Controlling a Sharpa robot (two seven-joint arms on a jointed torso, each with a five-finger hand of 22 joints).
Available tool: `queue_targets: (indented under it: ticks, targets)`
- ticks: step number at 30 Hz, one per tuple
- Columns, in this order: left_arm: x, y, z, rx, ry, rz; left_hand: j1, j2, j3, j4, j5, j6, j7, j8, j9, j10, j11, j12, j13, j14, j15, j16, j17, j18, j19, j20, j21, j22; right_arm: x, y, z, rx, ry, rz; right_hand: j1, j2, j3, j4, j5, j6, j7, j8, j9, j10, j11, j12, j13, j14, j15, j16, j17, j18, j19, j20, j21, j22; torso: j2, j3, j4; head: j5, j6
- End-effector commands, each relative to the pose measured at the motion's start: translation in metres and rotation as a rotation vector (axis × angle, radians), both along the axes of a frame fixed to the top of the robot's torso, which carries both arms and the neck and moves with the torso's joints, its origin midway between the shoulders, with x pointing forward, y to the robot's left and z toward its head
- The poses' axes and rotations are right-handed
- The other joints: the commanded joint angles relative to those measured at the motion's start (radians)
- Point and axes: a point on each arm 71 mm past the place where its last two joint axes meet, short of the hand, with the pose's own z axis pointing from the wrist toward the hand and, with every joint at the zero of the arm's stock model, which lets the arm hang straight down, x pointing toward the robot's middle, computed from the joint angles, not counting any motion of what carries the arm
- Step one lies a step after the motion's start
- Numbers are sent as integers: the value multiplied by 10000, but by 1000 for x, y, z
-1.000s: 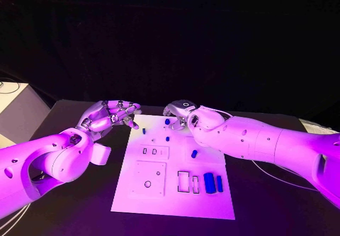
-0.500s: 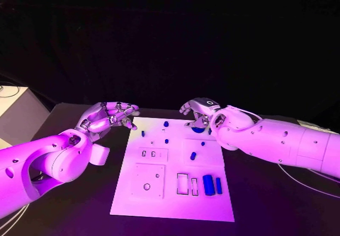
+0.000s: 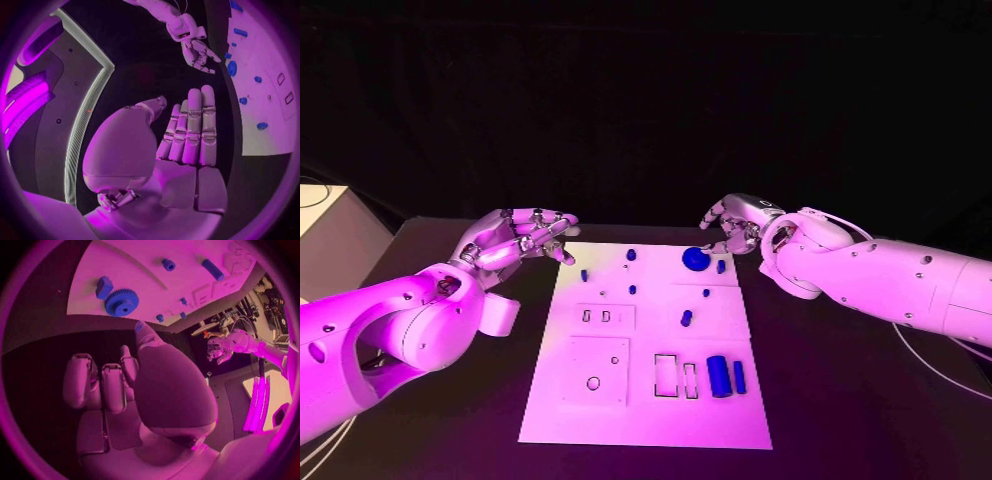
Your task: Assemble the parts on the task board
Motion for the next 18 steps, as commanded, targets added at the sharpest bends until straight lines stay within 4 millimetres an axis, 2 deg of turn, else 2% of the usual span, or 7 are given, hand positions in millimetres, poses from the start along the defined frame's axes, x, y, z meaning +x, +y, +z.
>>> queue_targets:
  ticks: [1, 3, 9, 13, 18]
  targets:
    - [0, -3, 1, -93, -90, -235, -102, 18, 25, -35, 19, -7, 59, -37, 17, -19, 15, -27, 12, -82, -17, 53, 15, 5, -52, 1, 54, 9, 2, 1, -7, -364, 901, -94, -86, 87, -92, 16, -4, -27, 103, 103, -17, 548, 84, 979, 1206, 818, 101, 481, 1569, -229, 305, 60, 450, 615, 3, 6, 2, -55, 4]
    - [0, -3, 1, -97, -91, -244, -102, 18, 25, -35, 19, -7, 59, -37, 17, -19, 15, -27, 12, -82, -17, 53, 15, 5, -52, 1, 54, 9, 3, 2, -8, -471, 1046, -149, -165, 117, -151, 17, -50, -85, 140, 163, -31, 965, 133, 1495, 1889, 942, 162, 761, 2244, -356, 595, 109, 893, 1217, 12, 9, -4, -36, 10]
    - [0, -4, 1, -113, -86, -297, -93, 24, 31, -43, 20, -6, 57, -38, 18, -20, 13, -27, 12, -89, -18, 59, 19, 6, -61, 2, 63, 15, 8, 7, -13, -618, 1341, -314, -308, 121, -248, 35, -69, -237, 205, 195, -68, 1372, 202, 1920, 2493, 1021, 229, 907, 2644, -517, 950, 175, 1428, 1948, 15, -26, 30, -87, -50]
    - [-1, -5, 1, -116, -82, -315, -93, 24, 31, -43, 20, -6, 57, -38, 18, -20, 13, -27, 12, -89, -18, 59, 19, 6, -61, 2, 63, 15, 10, 9, -16, -687, 1506, -391, -324, 138, -248, 35, -64, -264, 216, 201, -74, 1416, 213, 1963, 2557, 1034, 241, 927, 2705, -551, 1023, 187, 1535, 2096, 45, -20, 88, -117, -83]
    - [-1, -5, 1, -110, -81, -324, -93, 24, 31, -43, 20, -6, 57, -38, 18, -20, 13, -27, 12, -89, -18, 59, 19, 6, -61, 2, 63, 15, 11, 12, -21, -723, 1619, -432, -337, 174, -232, 35, -29, -258, 220, 224, -73, 1415, 219, 1965, 2557, 1039, 250, 935, 2729, -558, 1039, 197, 1561, 2130, 78, -17, 108, -123, -62]
